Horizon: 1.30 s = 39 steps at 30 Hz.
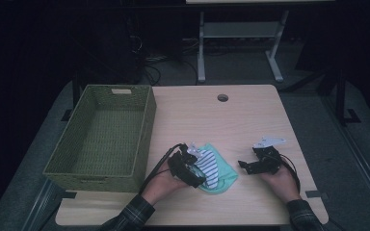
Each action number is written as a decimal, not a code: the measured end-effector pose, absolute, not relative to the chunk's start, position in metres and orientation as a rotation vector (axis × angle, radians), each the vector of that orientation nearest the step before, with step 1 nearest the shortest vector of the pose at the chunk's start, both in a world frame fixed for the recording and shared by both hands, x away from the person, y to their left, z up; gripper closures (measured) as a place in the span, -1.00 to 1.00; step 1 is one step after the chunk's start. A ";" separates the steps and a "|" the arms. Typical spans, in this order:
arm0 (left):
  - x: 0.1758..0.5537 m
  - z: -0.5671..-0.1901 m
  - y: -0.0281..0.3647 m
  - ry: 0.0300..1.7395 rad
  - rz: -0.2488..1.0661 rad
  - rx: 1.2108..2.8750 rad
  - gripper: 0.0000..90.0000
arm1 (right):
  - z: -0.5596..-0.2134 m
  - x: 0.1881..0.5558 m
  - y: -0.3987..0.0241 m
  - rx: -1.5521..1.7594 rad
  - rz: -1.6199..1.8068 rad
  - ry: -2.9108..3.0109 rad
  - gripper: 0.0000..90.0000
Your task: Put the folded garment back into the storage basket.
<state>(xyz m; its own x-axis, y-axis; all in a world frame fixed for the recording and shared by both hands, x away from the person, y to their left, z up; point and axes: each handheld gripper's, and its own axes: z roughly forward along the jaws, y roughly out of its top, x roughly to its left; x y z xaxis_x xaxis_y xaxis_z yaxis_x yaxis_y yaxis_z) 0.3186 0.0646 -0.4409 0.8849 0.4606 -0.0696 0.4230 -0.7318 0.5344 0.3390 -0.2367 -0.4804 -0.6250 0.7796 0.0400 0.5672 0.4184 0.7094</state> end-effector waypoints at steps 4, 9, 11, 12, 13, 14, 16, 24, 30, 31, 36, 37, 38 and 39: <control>0.318 -0.448 0.061 0.627 0.097 2.523 -0.68 | -0.481 0.339 -0.237 1.163 1.026 2.376 -0.70; 0.318 -0.455 0.059 0.613 0.110 2.553 -0.68 | -0.483 0.338 -0.237 1.158 1.041 2.367 -0.72; 0.318 -0.455 0.058 0.600 0.117 2.557 -0.69 | -0.483 0.339 -0.237 1.158 1.040 2.367 -0.72; 0.317 -0.456 0.058 0.593 0.119 2.559 -0.69 | -0.483 0.339 -0.237 1.158 1.040 2.367 -0.72; 0.317 -0.456 0.058 0.589 0.124 2.560 -0.69 | -0.483 0.339 -0.237 1.158 1.040 2.367 -0.72; 0.317 -0.456 0.058 0.584 0.127 2.564 -0.70 | -0.483 0.339 -0.237 1.158 1.040 2.367 -0.72; 0.317 -0.456 0.058 0.578 0.127 2.568 -0.70 | -0.483 0.339 -0.237 1.158 1.040 2.367 -0.72; 0.320 -0.453 0.061 0.586 0.136 2.563 -0.43 | -0.483 0.339 -0.237 1.158 1.040 2.367 -0.72; 0.325 -0.450 0.065 0.586 0.138 2.548 0.04 | -0.483 0.339 -0.237 1.158 1.040 2.367 -0.72; 0.326 -0.450 0.065 0.583 0.140 2.547 0.11 | -0.483 0.339 -0.237 1.159 1.040 2.366 -0.72; 0.329 -0.449 0.064 0.569 0.129 2.544 0.45 | -0.483 0.338 -0.237 1.160 1.040 2.366 -0.72; 0.330 -0.449 0.064 0.565 0.126 2.547 0.51 | -0.483 0.339 -0.237 1.161 1.040 2.366 -0.72; 0.331 -0.449 0.064 0.565 0.121 2.545 0.58 | -0.483 0.339 -0.237 1.160 1.040 2.366 -0.72; 0.331 -0.449 0.064 0.563 0.115 2.545 0.64 | -0.483 0.338 -0.237 1.161 1.040 2.366 -0.72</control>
